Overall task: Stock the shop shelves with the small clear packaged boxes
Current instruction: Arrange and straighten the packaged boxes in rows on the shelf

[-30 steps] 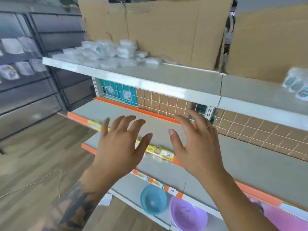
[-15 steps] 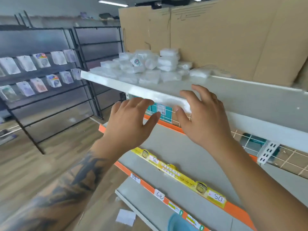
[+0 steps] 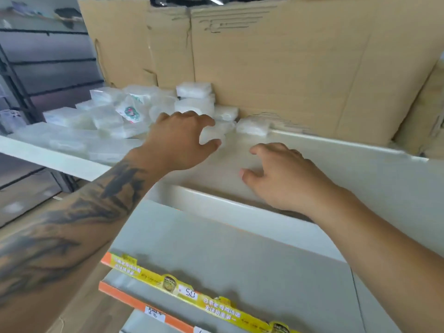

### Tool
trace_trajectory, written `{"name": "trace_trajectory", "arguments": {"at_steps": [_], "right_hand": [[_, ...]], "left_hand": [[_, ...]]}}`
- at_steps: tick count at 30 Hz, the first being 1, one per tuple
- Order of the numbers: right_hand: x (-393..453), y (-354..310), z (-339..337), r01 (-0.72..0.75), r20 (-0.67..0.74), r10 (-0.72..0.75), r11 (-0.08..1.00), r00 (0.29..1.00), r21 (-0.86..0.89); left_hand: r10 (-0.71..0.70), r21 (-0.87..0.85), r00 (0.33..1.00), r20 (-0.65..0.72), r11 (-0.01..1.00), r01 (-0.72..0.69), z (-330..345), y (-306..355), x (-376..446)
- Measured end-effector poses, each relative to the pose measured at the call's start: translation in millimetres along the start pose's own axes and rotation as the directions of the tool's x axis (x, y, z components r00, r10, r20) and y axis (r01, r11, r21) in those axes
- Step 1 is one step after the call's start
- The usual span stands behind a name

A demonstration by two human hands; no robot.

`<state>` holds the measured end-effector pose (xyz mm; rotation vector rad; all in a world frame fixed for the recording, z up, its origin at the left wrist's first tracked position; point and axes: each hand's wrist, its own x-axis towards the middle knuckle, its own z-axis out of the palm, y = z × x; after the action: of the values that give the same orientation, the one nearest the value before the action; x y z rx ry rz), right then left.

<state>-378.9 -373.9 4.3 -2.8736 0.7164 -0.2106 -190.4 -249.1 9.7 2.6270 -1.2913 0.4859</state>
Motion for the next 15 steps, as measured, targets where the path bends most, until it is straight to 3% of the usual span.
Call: {"name": "trace_trajectory", "arguments": {"at_steps": [7, 12, 15], "right_hand": [[83, 3, -6, -0.100, -0.020, 0.099, 0.995, 0.995, -0.010], [136, 13, 11, -0.126, -0.001, 0.126, 0.990, 0.992, -0.069], [150, 18, 17, -0.150, -0.032, 0.149, 0.989, 0.988, -0.006]], "left_hand": [[0.069, 0.108, 0.996, 0.048, 0.991, -0.074, 16, -10, 20], [0.126, 0.017, 0.991, 0.033, 0.992, -0.126, 19, -19, 19], [0.153, -0.042, 0.988, 0.011, 0.987, -0.153, 21, -26, 19]]}}
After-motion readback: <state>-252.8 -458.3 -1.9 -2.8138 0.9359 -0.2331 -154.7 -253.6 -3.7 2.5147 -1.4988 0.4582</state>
